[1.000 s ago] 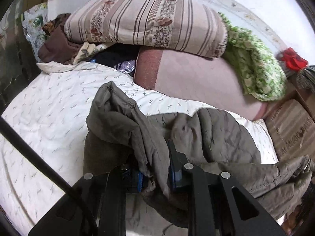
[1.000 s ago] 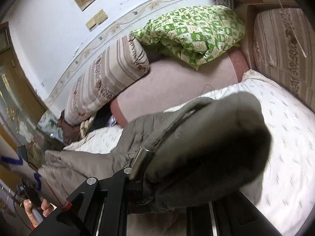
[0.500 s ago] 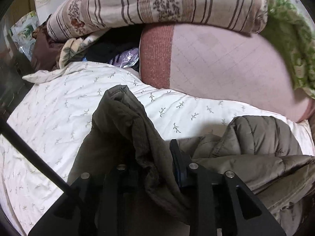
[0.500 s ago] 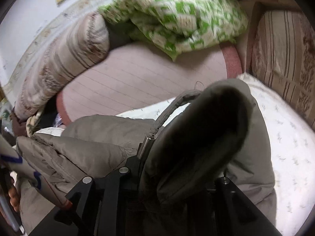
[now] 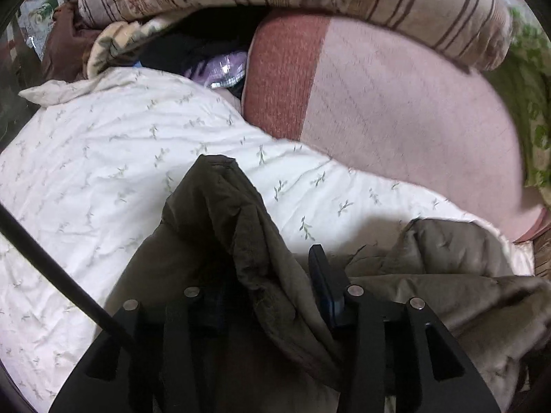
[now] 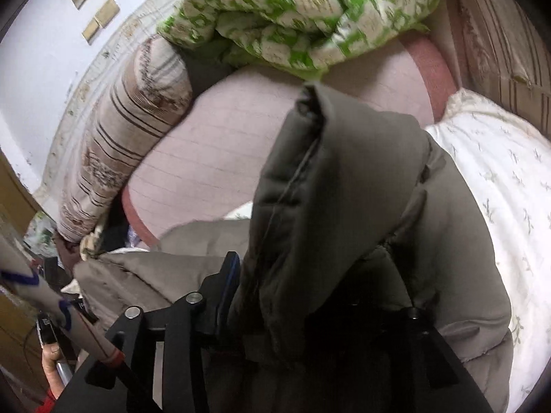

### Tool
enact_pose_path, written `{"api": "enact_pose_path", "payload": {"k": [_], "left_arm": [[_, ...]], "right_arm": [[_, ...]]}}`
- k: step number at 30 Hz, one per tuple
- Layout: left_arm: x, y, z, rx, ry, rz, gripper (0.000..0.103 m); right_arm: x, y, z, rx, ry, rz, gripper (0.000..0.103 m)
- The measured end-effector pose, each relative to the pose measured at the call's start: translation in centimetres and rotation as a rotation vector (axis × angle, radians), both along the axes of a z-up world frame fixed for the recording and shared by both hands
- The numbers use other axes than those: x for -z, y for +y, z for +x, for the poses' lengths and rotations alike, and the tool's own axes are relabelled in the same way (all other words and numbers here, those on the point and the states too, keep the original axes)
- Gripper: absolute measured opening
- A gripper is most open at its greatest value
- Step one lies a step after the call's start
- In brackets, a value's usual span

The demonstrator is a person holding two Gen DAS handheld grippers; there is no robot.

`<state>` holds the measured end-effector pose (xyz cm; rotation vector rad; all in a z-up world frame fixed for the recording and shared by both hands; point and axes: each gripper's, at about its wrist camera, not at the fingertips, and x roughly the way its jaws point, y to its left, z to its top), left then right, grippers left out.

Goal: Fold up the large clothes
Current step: 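Open both grippers and lay the folded half flat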

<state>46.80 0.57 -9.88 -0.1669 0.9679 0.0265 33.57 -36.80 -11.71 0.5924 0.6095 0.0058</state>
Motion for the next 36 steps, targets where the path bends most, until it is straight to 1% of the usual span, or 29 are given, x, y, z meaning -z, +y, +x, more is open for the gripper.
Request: {"api": "enact_pose_path", "payload": {"k": [1,2,4,5,6,7,8,10,12,13,14,16,18,20,22,24,25,27,28,30,33,36], "left_arm": [[-0.9,0.2,-0.3,0.004,-0.013,-0.009,0.043],[-2.6,0.7,-1.1,0.017,-0.040,-0.035,0.046],[-5.4,1.3,-2.6,0.035,-0.093,-0.084,0.053],[-6.6,1.5,-3.4,0.044,-0.114,-0.100,0.058],[-8.1,1.8,-4.4,0.055,-0.136,-0.115,0.061],[-9.0,2.0,-5.1,0.060,-0.147,-0.121,0.061],[-10.0,2.1,-6.3,0.068,-0.160,-0.127,0.061],[-11.4,2.2,-8.7,0.080,-0.175,-0.104,0.061],[-12.2,2.5,-12.2,0.074,-0.197,-0.024,0.061],[-12.1,2.8,-13.2,0.069,-0.204,0.004,0.061],[-11.9,3.1,-15.1,0.056,-0.214,0.044,0.063],[-10.9,3.9,-18.7,0.022,-0.227,0.109,0.066],[-9.4,4.7,-21.1,0.013,-0.237,0.122,0.068],[-7.8,5.4,-22.1,0.000,-0.228,0.115,0.069],[-6.1,6.1,-22.2,-0.015,-0.218,0.107,0.069],[-5.1,6.5,-21.8,-0.030,-0.212,0.134,0.069],[-4.8,6.8,-21.5,-0.036,-0.206,0.156,0.069],[-4.2,7.4,-20.7,-0.036,-0.197,0.165,0.069],[-4.0,7.9,-20.4,-0.043,-0.195,0.154,0.069],[-3.5,8.6,-19.9,-0.054,-0.188,0.142,0.069],[-2.6,8.9,-19.5,-0.052,-0.159,0.158,0.069],[-2.5,9.0,-19.1,-0.050,-0.157,0.135,0.069]], "right_arm": [[-0.6,0.1,-0.2,0.001,-0.013,0.001,0.052],[-1.3,0.3,-0.5,0.003,-0.022,0.003,0.058],[-2.4,0.6,-1.0,0.019,-0.025,-0.008,0.060],[-3.0,1.0,-1.5,0.020,-0.031,-0.019,0.062],[-3.6,1.3,-1.8,0.020,-0.034,-0.031,0.063],[-4.0,1.5,-2.0,0.023,-0.032,-0.039,0.067],[-4.7,1.8,-2.6,0.033,-0.028,-0.052,0.074],[-6.1,2.5,-3.8,0.054,-0.035,-0.089,0.079],[-7.6,3.8,-5.3,0.070,-0.030,-0.151,0.080],[-7.9,4.2,-6.0,0.072,-0.033,-0.171,0.080],[-8.2,5.2,-6.7,0.067,-0.037,-0.208,0.080],[-8.2,7.4,-7.1,0.030,-0.011,-0.286,0.080],[-7.7,10.5,-6.0,-0.035,0.034,-0.360,0.080],[-6.8,13.1,-4.0,-0.086,0.067,-0.397,0.080],[-5.7,15.5,-1.2,-0.113,0.106,-0.432,0.079],[-4.7,17.1,1.5,-0.121,0.139,-0.457,0.079],[-3.8,18.0,3.4,-0.124,0.172,-0.467,0.079],[-2.4,18.6,5.9,-0.109,0.220,-0.480,0.079],[-1.3,18.6,7.7,-0.105,0.256,-0.489,0.079],[0.3,18.5,9.9,-0.097,0.291,-0.498,0.082],[1.8,18.0,12.0,-0.067,0.298,-0.505,0.085],[2.2,17.8,12.3,-0.058,0.294,-0.500,0.086]]}}
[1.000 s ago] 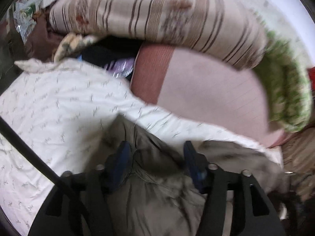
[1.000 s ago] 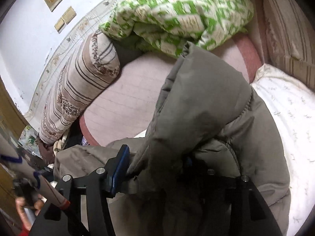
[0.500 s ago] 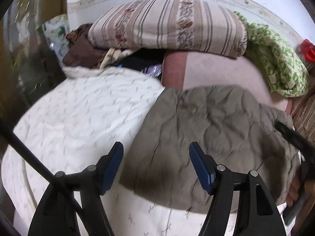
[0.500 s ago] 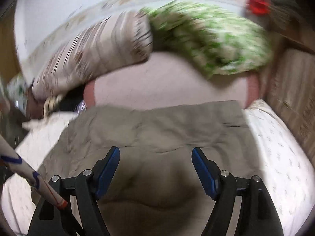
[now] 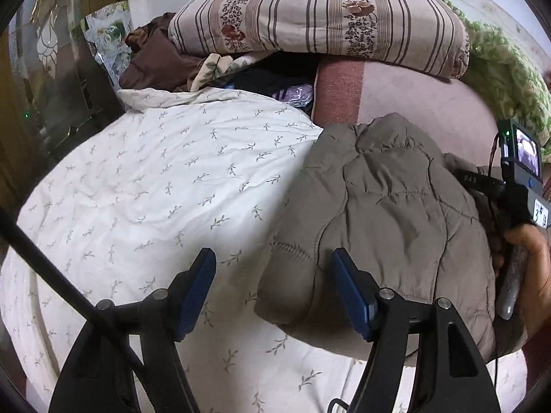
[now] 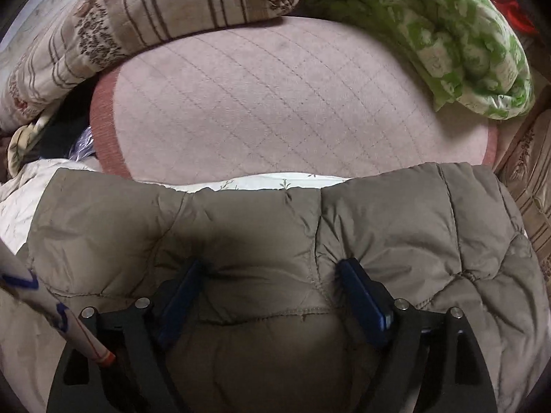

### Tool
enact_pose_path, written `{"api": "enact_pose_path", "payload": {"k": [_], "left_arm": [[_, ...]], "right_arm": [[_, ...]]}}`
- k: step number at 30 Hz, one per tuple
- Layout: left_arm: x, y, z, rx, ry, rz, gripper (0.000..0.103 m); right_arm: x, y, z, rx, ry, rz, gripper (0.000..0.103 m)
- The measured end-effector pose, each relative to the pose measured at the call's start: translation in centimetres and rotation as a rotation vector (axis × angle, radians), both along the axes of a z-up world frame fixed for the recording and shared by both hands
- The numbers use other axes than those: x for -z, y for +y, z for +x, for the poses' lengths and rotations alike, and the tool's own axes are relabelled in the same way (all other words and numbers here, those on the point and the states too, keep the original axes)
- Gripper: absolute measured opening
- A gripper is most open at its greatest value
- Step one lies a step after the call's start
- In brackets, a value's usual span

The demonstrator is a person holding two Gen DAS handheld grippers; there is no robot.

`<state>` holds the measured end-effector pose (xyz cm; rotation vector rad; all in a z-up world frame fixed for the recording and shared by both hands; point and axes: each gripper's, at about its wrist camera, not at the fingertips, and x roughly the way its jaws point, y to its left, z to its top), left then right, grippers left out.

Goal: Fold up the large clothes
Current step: 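Open both grippers and lay the folded half flat, then withdraw both tools above the folded jacket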

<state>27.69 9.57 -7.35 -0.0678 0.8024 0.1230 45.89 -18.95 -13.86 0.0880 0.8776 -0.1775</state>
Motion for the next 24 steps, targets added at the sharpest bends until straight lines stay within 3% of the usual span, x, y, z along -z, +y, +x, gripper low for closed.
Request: {"api": "enact_pose_path", "payload": {"k": [4,7,10,15,18,21,24], "left_arm": [[0.3,-0.4,-0.1,0.018,0.000,0.007,0.069],[1.2,-1.0,0.2,0.028,0.029,0.039,0.069],[2.2,-1.4,0.5,0.017,0.049,0.071,0.069],[3.2,-2.7,1.1,0.044,0.059,0.183,0.071],[2.3,-2.9,0.3,0.047,0.032,0.206,0.071],[0.9,-2.3,-1.1,0.042,-0.004,0.185,0.071],[0.3,-1.7,-1.8,0.034,-0.017,0.166,0.071]], "right_arm": [[-3.0,0.2,-2.3,-0.013,-0.012,-0.015,0.086],[-5.5,-0.4,-7.7,-0.044,-0.071,0.002,0.086],[-4.7,-1.3,-12.3,-0.069,-0.060,-0.023,0.086],[-0.6,-3.5,-14.2,-0.070,-0.012,-0.035,0.090],[-1.7,-4.0,-14.4,-0.025,0.001,0.008,0.091],[-3.8,-4.9,-17.2,-0.011,-0.061,0.069,0.088],[-4.9,-5.4,-21.6,0.004,-0.111,0.031,0.088]]}}
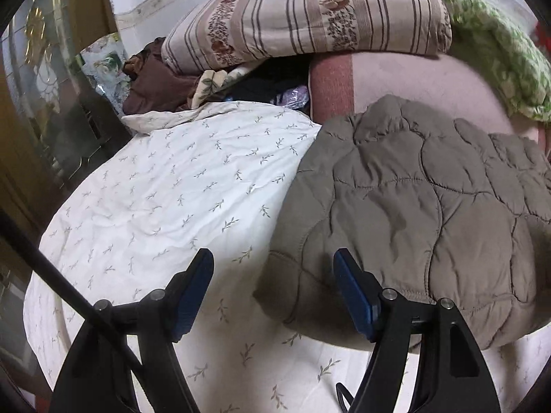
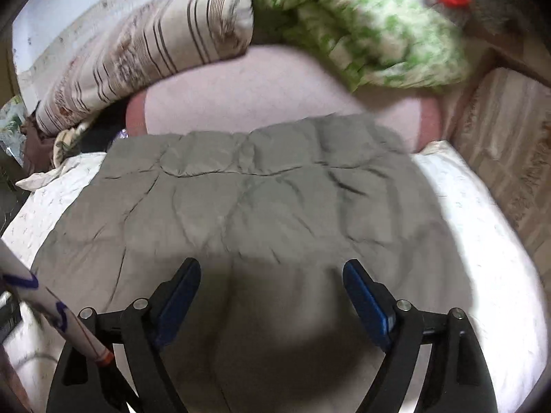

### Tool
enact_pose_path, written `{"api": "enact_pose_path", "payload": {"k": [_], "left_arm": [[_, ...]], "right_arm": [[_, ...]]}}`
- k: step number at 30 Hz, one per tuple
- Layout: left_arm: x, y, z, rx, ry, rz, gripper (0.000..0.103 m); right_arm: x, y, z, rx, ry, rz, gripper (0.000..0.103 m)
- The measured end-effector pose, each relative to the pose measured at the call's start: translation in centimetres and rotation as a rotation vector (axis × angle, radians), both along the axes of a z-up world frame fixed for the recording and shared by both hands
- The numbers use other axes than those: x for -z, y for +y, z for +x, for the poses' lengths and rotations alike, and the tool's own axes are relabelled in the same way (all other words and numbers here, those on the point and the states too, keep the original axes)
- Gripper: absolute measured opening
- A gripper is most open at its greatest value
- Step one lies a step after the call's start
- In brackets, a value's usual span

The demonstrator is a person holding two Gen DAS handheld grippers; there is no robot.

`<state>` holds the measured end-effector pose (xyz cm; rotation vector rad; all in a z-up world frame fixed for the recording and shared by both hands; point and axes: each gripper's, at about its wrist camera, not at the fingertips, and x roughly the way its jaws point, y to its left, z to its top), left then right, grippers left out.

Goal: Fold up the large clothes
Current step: 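Withdraw both tools above the folded jacket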

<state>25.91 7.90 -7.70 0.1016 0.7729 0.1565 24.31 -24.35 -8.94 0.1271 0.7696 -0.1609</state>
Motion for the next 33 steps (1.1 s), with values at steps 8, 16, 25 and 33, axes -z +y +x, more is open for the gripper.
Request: {"api": "enact_pose_path", "payload": {"k": [8,16,25,33], "left_arm": [[2.0,-0.4,0.8,-0.016,0.058,0.047,0.071],[-0.3,0.3,-1.8,0.018,0.010,-0.007,0.071],[-0.9,1.2,-2.9,0.010,-0.010,-0.017,0.071],[0.0,1.2,-2.0,0.007,0.023,-0.022,0.071]], "right_arm": [[4.4,-4.8,-4.6,0.073,0.036,0.052,0.088],[2.3,-7.6,-6.2,0.137,-0.032,0.026,0.088],[3.8,-16.1,-9.1,0.313,0.013,0.138,0.088],[4.2,-18.0,-9.1,0.351,0.018,0.185,0.088]]}}
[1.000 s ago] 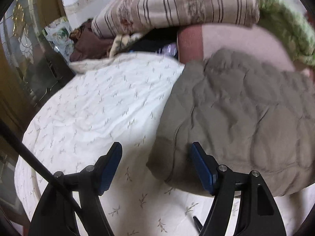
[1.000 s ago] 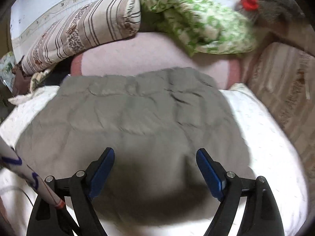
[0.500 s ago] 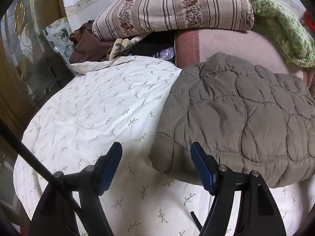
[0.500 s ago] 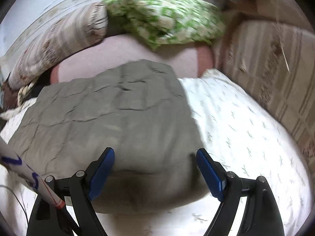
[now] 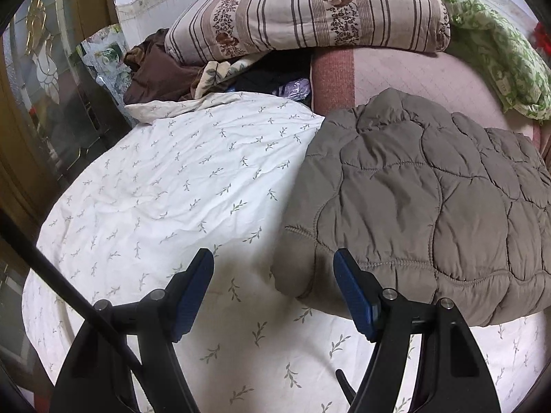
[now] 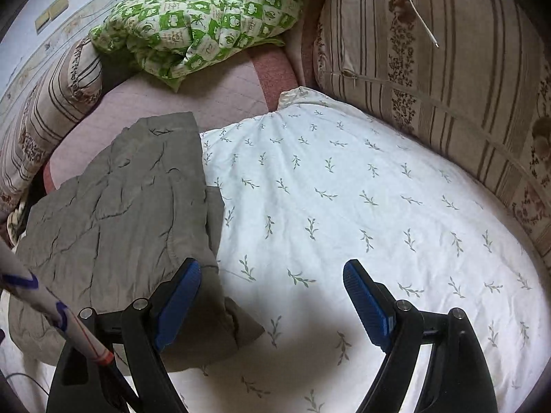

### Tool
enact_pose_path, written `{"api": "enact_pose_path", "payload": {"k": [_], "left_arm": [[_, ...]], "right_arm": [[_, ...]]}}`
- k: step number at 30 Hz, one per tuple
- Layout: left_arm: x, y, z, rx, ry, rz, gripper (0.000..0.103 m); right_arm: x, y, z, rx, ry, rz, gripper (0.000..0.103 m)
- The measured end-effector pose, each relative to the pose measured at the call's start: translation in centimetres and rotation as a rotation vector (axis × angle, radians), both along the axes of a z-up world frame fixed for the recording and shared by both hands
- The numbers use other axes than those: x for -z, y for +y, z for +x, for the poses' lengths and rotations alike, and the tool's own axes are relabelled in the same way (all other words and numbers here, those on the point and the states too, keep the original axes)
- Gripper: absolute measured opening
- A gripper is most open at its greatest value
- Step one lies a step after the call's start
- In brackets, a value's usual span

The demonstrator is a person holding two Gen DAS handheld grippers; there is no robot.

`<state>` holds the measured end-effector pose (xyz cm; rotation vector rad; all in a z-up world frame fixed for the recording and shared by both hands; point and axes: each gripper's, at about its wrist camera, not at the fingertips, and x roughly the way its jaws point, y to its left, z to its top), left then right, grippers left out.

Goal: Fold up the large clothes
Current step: 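Withdraw both tools above the folded jacket, then roll both tools and grasp the folded jacket's end with both grippers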

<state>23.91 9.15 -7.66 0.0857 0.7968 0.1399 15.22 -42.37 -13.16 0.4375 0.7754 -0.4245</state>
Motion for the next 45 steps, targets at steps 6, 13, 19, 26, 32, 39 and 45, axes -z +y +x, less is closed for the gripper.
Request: {"api": "enact_pose_path", "payload": {"k": [6,13,19,26,32,39,45], "left_arm": [[0.4,0.2,1.1,-0.003,0.023,-0.012,0.071],[0.1,1.8,3.5,-0.018,0.036,-0.092,0.071],[1.6,4.6,8.5,0.029,0.103,-0.317,0.071],[6.6,6.7,11.2,0.091,0.253,-0.695,0.079],[7.6,6.7,11.2,0.106,0.307,-0.790,0.079],[7.4,5.3,11.8,0.189,0.298,-0.770,0.079],[9.4,5.9,12.8,0.191,0.339,-0.884,0.089]], "right_arm": [[0.0,1.3,1.5,-0.008,0.007,-0.050,0.088],[-1.3,0.0,2.3,0.025,-0.063,0.023,0.089],[0.4,-0.4,6.1,-0.163,-0.053,0.225,0.097],[4.6,-1.9,8.7,-0.222,-0.018,0.416,0.103],[7.5,-2.9,9.8,-0.235,-0.052,0.610,0.103],[7.4,-1.7,10.3,-0.301,-0.057,0.668,0.103],[7.8,-0.9,11.1,-0.363,-0.049,0.669,0.103]]}}
